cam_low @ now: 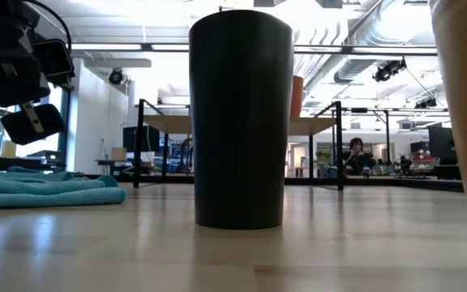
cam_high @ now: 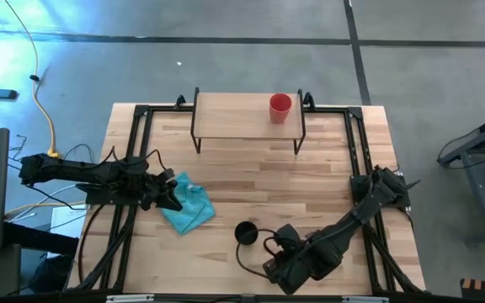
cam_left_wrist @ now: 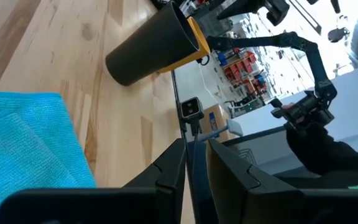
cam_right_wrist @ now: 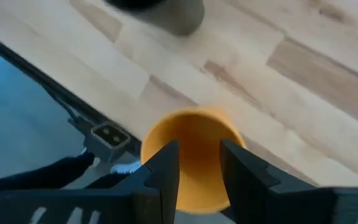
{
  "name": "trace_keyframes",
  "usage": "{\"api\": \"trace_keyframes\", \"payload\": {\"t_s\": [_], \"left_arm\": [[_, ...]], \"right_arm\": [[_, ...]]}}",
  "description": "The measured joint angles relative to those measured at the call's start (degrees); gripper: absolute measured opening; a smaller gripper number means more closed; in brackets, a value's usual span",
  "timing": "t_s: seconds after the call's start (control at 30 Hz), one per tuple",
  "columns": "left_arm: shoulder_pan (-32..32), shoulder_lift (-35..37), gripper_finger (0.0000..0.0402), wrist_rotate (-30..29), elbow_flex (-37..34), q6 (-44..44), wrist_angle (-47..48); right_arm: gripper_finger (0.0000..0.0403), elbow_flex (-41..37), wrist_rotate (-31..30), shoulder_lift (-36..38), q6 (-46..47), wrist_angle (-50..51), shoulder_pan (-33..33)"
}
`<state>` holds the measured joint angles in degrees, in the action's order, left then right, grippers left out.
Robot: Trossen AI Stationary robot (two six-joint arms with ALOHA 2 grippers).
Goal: Stack small to large cups/mugs on shelf
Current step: Adjust the yellow cup
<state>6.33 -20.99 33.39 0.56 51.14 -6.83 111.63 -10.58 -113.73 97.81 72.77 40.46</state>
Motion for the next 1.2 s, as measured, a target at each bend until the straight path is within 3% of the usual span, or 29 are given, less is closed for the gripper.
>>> {"api": "trace_keyframes", "payload": {"t_s": [0.7, 1.2], "left_arm": [[0.0, 0.0, 0.0056, -1.6, 0.0, -1.8, 0.2], [0.0, 0.0, 0.0056, -1.5, 0.0, -1.1, 0.2]], "right_arm": [[0.0106, 0.0, 1.7, -2.6, 1.4, -1.0, 1.6], [0.0106, 0.0, 7.2, -2.6, 2.8, 1.3, 1.7]]}}
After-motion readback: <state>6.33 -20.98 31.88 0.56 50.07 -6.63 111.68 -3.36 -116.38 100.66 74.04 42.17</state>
